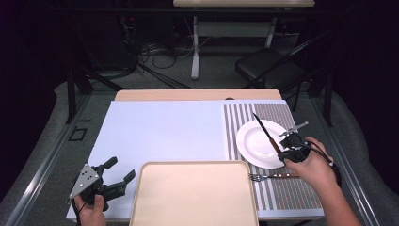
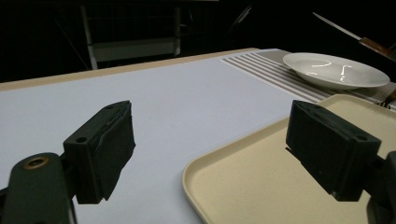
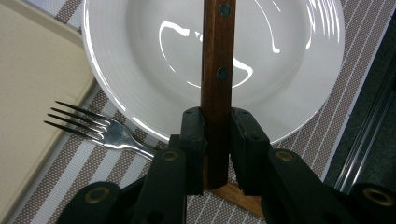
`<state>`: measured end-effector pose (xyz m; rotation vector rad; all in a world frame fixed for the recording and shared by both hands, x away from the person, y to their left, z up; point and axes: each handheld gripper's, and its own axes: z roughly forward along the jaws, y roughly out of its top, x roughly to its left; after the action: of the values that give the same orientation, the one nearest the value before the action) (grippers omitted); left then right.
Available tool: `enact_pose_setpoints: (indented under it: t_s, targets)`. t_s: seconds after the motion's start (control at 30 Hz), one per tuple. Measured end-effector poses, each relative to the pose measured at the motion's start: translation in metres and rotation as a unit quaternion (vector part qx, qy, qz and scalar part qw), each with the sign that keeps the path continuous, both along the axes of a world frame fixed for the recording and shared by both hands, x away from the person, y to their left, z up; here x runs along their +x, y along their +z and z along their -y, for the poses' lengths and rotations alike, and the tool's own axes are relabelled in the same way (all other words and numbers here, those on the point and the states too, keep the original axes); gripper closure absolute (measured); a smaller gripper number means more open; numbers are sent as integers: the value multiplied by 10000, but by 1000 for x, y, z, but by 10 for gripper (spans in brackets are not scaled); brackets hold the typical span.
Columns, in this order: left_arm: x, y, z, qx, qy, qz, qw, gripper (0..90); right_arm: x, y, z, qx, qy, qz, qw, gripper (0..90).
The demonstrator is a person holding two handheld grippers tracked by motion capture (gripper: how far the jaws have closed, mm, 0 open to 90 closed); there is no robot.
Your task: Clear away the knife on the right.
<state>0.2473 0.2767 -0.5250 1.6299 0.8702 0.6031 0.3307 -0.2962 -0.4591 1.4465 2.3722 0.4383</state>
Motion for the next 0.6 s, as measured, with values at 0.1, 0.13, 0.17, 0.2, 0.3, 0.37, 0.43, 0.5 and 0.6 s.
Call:
enact_pose_setpoints:
  t_s: [0.1,0.13,0.17,0.2,0.3,0.37,0.43,0.5,0.6]
  targets:
    - [0,0,2,24,-40,-5,10000,156,-10,1,0,55,-111,57,9999,760]
    - [1,0,2,22,-45,-5,10000,156,-13,1,0,59,-147,58,9999,760]
    - [1,0,2,23,-38,6,10000,156,-17,0,0,104,-157,73,9998,760]
    - [1,0,2,21,-39,7,10000,156,-20,0,-1,68,-167,84,9998,760]
    - [0,0,2,22,-39,4,10000,156,-30,-1,-3,109,-204,106,9997,760]
    - [0,0,2,9,-26,19,10000,156,-36,-2,-6,153,-186,105,9997,760]
    - [0,0,2,9,-22,20,10000,156,-43,-2,-8,262,-212,72,9994,759]
    - [0,0,2,9,-30,14,10000,156,-48,-3,-9,375,-221,85,9990,759]
    - [0,0,2,24,-74,0,10000,156,-53,-6,-12,407,-296,108,9987,759]
